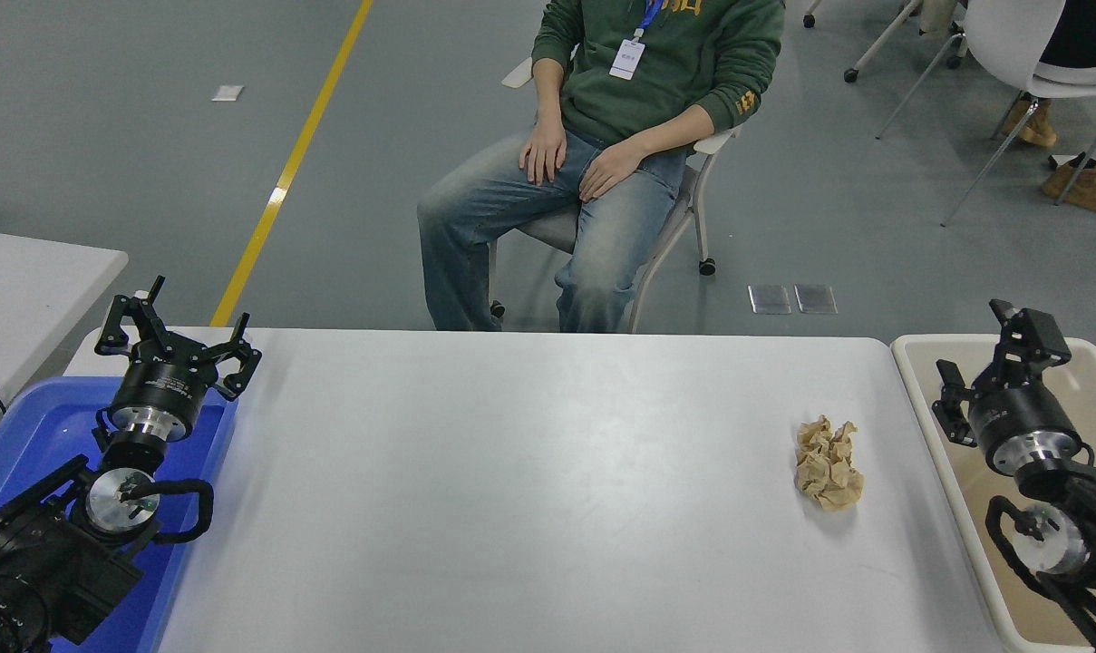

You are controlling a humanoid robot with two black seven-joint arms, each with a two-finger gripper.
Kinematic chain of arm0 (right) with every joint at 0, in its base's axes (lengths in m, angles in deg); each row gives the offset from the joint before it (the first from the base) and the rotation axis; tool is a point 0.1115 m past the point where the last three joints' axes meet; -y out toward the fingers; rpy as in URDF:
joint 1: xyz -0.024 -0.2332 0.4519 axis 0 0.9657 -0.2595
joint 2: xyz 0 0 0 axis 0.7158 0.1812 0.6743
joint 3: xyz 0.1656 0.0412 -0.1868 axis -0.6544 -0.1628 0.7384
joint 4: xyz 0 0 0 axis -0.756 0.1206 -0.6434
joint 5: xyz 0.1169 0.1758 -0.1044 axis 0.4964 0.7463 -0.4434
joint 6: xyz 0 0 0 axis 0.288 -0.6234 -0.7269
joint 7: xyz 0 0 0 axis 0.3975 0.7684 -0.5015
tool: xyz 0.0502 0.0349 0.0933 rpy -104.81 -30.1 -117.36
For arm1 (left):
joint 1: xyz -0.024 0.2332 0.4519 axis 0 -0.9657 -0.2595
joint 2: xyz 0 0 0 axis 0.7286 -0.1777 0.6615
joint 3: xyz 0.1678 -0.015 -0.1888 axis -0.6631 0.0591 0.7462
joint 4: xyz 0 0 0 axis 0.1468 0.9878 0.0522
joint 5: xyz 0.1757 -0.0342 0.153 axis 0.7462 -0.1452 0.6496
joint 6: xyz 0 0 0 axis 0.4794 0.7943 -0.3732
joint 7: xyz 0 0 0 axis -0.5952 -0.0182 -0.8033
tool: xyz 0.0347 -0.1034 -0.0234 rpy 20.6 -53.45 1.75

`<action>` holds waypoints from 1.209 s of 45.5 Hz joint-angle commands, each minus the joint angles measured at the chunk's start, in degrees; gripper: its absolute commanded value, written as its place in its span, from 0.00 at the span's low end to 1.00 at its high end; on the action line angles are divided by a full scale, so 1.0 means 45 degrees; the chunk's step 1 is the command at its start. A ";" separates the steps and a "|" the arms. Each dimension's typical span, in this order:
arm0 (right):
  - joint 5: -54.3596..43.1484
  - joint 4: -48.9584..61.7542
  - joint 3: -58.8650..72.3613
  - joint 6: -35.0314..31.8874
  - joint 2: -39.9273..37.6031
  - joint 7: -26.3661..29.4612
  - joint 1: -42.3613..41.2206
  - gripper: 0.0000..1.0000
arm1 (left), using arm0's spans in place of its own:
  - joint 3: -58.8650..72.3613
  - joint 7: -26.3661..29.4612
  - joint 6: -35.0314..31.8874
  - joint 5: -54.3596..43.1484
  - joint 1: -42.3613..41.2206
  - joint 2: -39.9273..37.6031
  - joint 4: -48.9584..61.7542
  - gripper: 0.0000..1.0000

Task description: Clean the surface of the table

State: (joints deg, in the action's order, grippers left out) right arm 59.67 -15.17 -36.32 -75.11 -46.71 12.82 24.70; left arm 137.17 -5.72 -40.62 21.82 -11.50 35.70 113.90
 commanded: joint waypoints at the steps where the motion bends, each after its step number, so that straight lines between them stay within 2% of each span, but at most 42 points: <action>1: -0.0145 0.0309 0.0282 -0.0025 0.1076 -0.0896 -0.0255 0.99 | 0.0000 0.0000 0.0000 0.0001 0.0000 0.0000 -0.0003 1.00; 11: -0.0165 0.2222 0.1219 -0.0005 0.2131 -0.2127 -0.1426 0.99 | 0.0000 0.0000 0.0000 0.0001 0.0000 0.0000 -0.0003 1.00; 20: -0.0145 0.3961 0.2138 -0.0200 0.2951 -0.2244 -0.2579 0.99 | 0.0000 0.0000 0.0000 0.0001 0.0000 0.0000 -0.0003 1.00; 28: 0.0089 0.5719 0.2178 -0.1137 0.3694 -0.2303 -0.3380 0.99 | 0.0000 0.0000 0.0000 0.0001 0.0000 0.0000 0.0017 1.00; 37: 0.0323 0.5896 0.2002 -0.2095 0.3987 -0.2596 -0.3401 0.99 | 0.0000 0.0000 0.0000 0.0001 0.0000 0.0000 -0.0003 1.00; 55: 0.1183 0.5896 0.2099 -0.2115 0.4808 -0.2596 -0.3420 0.99 | 0.0000 0.0000 0.0000 0.0001 0.0000 0.0000 -0.0003 1.00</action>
State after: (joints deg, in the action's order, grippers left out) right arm 63.29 10.70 -27.12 -84.02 -27.04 1.33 9.67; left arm 137.17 -5.72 -40.62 21.82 -11.51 35.70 113.92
